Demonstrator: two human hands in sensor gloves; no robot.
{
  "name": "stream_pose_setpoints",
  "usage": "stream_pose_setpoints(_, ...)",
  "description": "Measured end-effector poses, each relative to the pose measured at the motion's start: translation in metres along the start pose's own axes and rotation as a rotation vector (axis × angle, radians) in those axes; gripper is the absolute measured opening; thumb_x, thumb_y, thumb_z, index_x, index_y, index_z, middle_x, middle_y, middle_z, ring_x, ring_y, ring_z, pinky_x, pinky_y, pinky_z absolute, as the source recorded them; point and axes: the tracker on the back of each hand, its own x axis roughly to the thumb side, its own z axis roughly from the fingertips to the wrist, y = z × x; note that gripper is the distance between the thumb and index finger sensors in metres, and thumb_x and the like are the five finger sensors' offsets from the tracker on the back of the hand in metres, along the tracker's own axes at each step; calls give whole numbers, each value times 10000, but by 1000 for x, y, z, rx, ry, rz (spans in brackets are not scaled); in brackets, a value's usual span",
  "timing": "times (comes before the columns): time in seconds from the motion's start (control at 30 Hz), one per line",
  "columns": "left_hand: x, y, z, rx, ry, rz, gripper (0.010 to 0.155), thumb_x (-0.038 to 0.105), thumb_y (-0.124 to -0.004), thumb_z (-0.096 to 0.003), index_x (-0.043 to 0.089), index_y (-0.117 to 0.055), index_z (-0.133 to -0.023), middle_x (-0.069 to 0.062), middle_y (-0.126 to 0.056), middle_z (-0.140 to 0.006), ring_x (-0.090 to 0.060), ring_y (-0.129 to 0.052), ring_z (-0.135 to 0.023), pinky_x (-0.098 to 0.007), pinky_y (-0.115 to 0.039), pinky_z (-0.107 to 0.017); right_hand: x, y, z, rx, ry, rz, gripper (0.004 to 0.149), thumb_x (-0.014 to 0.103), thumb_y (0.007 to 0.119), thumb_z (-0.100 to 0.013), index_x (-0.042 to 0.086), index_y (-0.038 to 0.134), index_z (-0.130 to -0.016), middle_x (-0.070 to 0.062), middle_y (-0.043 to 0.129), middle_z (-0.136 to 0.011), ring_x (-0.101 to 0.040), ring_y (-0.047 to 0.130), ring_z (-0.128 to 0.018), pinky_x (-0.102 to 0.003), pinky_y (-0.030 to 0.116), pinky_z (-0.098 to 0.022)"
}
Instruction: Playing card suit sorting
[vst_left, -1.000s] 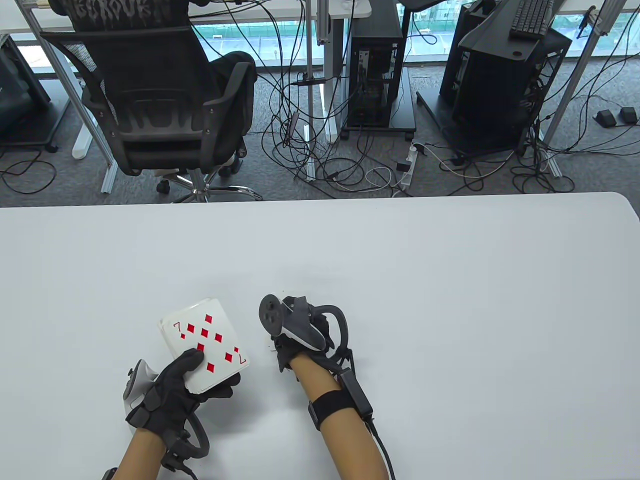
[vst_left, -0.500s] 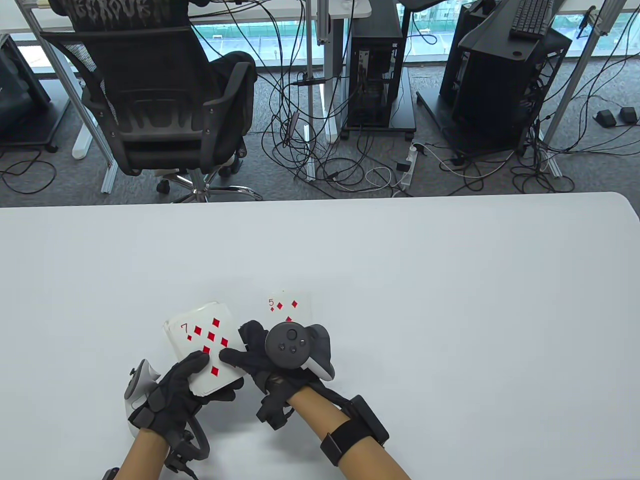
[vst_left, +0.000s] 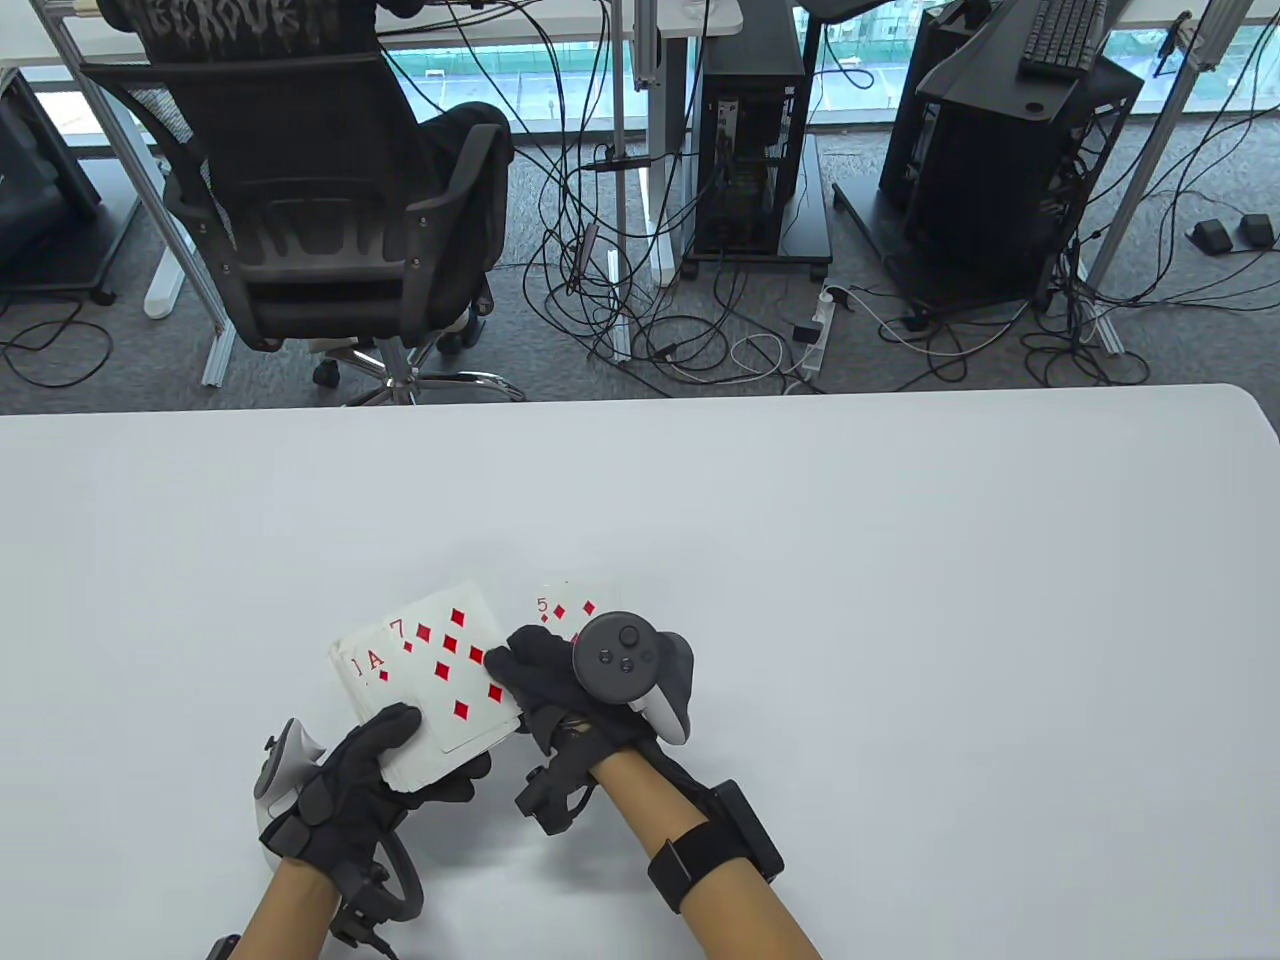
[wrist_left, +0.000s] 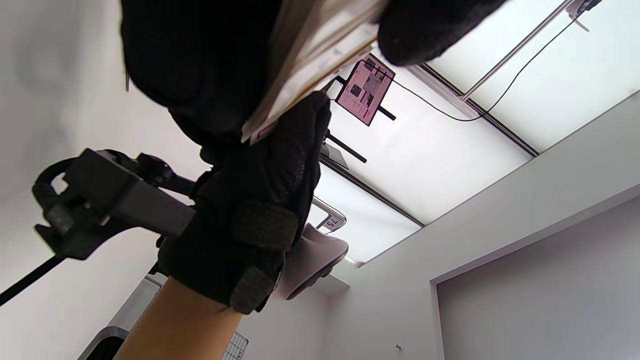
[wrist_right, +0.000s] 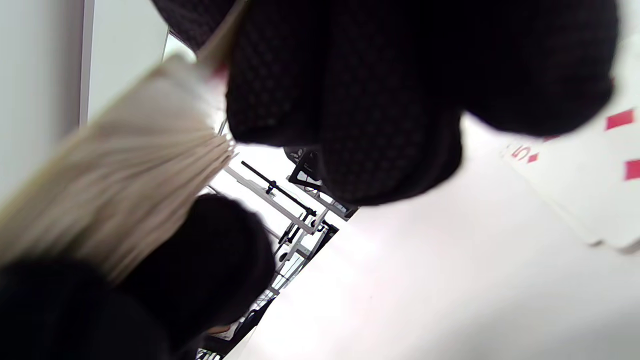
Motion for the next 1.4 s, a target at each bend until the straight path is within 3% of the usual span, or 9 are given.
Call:
stream_pose_setpoints(0.13,0,-1,-1,-3,-11,19,643,505,-654,-668,150,-345,-1106,-202,-578,-1042,-360,-919,-771,-412,-842,-537,-17,-16,-7,-75,80,45,371,241,650,-565,-65,742,-753,-36,926,-396,-256,987,-269,-343,881,-164)
stream_pose_setpoints(0.3,1,-2,-1,-4,-20,44,641,509,-649,-672,153,-340,-1108,-202,-574,-1045,-355,-918,-775,-409,-842,-539,-48,-32,-17,-137,303,-106,376,242,663,-568,-74,733,-759,-45,925,-393,-259,982,-256,-342,874,-154)
stream_pose_setpoints(0.43,1,-2,-1,-1,-18,39,642,509,-649,-672,152,-340,-1108,-203,-574,-1045,-354,-918,-775,-409,-841,-540,-57,-32,-24,-172,373,257,381,247,671,-560,-77,745,-746,-38,932,-372,-246,987,-226,-328,876,-128)
stream_pose_setpoints(0.63,2,-1,0,-3,-21,42,642,510,-648,-672,153,-340,-1107,-203,-574,-1045,-354,-917,-776,-409,-841,-540,-57,-13,-35,-104,460,554,390,245,681,-553,-93,755,-732,-46,938,-346,-250,987,-190,-326,871,-100)
stream_pose_setpoints(0.83,2,-1,0,-3,-22,43,642,511,-648,-673,153,-339,-1107,-202,-573,-1045,-355,-917,-775,-409,-841,-540,-52,7,-44,17,410,968,426,276,695,-548,-99,767,-737,-47,940,-344,-259,986,-202,-345,868,-116)
stream_pose_setpoints(0.97,2,-1,0,-1,-19,43,642,510,-648,-673,152,-340,-1107,-201,-574,-1045,-355,-917,-775,-409,-841,-540,-52,18,-45,99,428,1124,464,310,691,-554,-100,760,-758,-62,943,-361,-272,983,-224,-358,865,-136)
stream_pose_setpoints(1.17,2,-1,0,0,-18,41,642,511,-648,-672,153,-340,-1107,-201,-572,-1045,-354,-917,-776,-409,-841,-540,-52,25,-46,162,429,1265,520,371,684,-557,-96,761,-774,-83,949,-385,-304,982,-253,-382,865,-159)
stream_pose_setpoints(1.4,2,-1,0,1,-17,41,643,511,-647,-673,152,-338,-1108,-201,-573,-1045,-354,-918,-775,-409,-841,-540,-51,21,-48,101,391,1175,563,397,694,-550,-109,746,-790,-101,948,-415,-326,981,-279,-398,866,-178)
